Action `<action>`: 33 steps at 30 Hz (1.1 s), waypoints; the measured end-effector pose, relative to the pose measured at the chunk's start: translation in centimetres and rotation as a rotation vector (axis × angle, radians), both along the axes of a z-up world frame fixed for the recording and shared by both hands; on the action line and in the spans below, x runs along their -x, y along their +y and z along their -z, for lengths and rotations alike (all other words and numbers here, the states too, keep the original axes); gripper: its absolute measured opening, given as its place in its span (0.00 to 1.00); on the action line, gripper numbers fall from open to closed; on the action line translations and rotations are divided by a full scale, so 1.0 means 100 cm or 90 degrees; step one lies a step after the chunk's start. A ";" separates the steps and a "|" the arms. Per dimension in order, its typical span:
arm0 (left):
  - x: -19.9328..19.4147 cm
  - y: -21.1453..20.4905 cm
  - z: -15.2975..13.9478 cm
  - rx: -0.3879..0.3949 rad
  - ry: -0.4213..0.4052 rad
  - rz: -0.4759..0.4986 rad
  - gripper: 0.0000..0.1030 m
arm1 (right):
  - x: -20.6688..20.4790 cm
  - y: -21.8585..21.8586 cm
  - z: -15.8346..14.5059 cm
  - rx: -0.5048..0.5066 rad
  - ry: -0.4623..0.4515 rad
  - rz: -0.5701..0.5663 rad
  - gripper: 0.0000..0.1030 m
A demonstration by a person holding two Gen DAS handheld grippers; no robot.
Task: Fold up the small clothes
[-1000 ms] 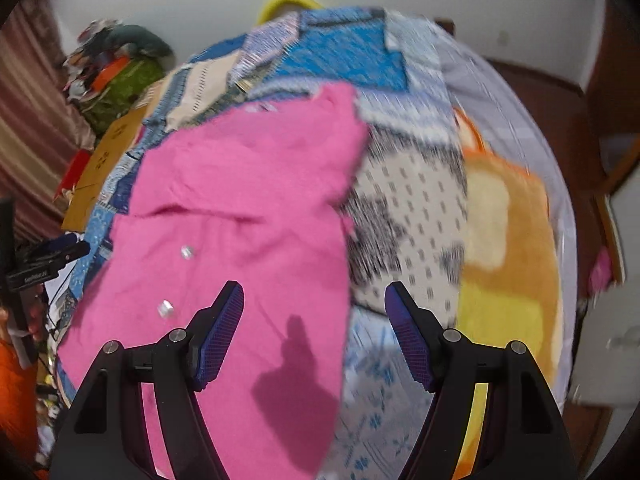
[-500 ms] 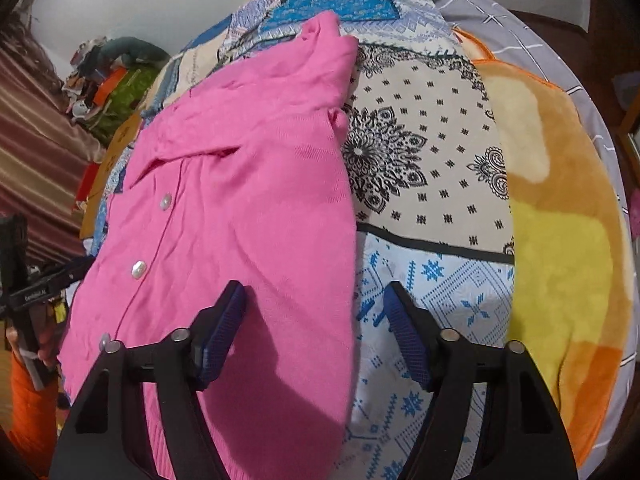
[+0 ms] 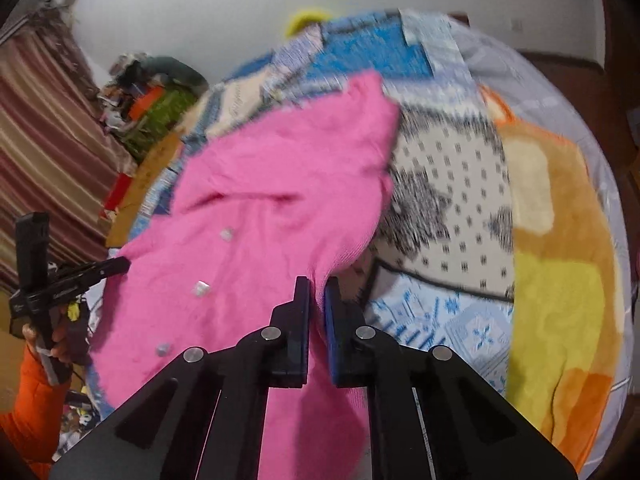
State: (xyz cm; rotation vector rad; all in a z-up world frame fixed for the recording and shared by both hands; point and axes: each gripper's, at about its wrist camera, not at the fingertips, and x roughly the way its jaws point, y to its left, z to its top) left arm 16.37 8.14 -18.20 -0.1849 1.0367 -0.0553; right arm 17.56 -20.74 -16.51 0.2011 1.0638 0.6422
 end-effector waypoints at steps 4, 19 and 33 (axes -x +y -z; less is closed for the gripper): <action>0.005 0.009 -0.038 0.006 -0.060 -0.020 0.05 | 0.005 0.002 -0.036 -0.015 -0.063 -0.004 0.05; 0.037 0.017 -0.133 -0.013 -0.234 -0.063 0.00 | 0.021 -0.003 -0.137 -0.084 -0.245 0.012 0.03; -0.001 0.038 -0.048 -0.033 -0.053 -0.062 0.25 | -0.006 0.014 -0.040 0.012 -0.035 -0.016 0.18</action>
